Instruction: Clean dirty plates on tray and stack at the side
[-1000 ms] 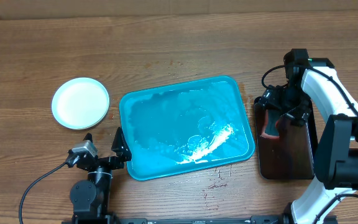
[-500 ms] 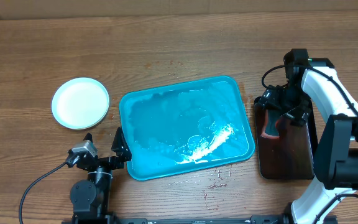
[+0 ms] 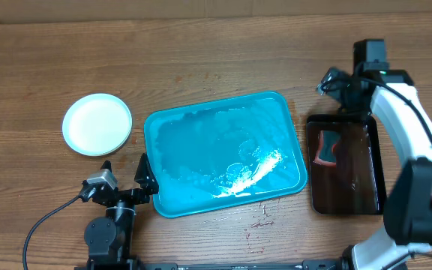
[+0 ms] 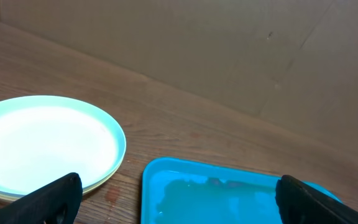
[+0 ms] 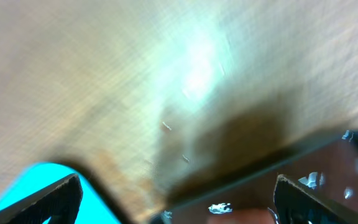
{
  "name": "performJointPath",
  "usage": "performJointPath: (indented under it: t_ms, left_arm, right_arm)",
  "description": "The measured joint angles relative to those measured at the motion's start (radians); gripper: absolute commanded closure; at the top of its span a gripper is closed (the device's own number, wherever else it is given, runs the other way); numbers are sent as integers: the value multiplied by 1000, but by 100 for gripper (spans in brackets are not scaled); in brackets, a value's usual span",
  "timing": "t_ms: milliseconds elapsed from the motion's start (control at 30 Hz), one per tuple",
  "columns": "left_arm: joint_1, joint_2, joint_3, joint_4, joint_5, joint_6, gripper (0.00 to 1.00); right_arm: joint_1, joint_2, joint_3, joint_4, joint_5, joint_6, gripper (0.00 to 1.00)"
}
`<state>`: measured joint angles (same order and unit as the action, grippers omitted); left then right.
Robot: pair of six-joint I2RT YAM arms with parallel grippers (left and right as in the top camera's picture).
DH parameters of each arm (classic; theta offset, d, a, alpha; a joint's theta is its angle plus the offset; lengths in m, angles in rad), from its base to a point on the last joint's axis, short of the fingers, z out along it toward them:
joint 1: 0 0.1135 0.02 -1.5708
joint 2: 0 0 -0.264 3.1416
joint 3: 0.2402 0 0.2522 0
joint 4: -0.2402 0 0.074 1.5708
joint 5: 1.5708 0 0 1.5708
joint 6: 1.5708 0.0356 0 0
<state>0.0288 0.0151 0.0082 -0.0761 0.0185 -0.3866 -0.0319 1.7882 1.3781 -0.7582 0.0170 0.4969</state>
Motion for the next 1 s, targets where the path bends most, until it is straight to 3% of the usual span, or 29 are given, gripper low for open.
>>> performJointPath:
  t_ms: [467, 667, 1000]
  left_arm:
    - [0, 0, 0, 0, 0, 0, 1]
    - [0, 0, 0, 0, 0, 0, 1]
    - [0, 0, 0, 0, 0, 0, 1]
  right_arm:
    - [0, -402, 0, 119, 122, -4, 0]
    - [3, -613, 0, 219, 145, -105, 0]
    - [8, -1006, 0, 0, 151, -327, 0]
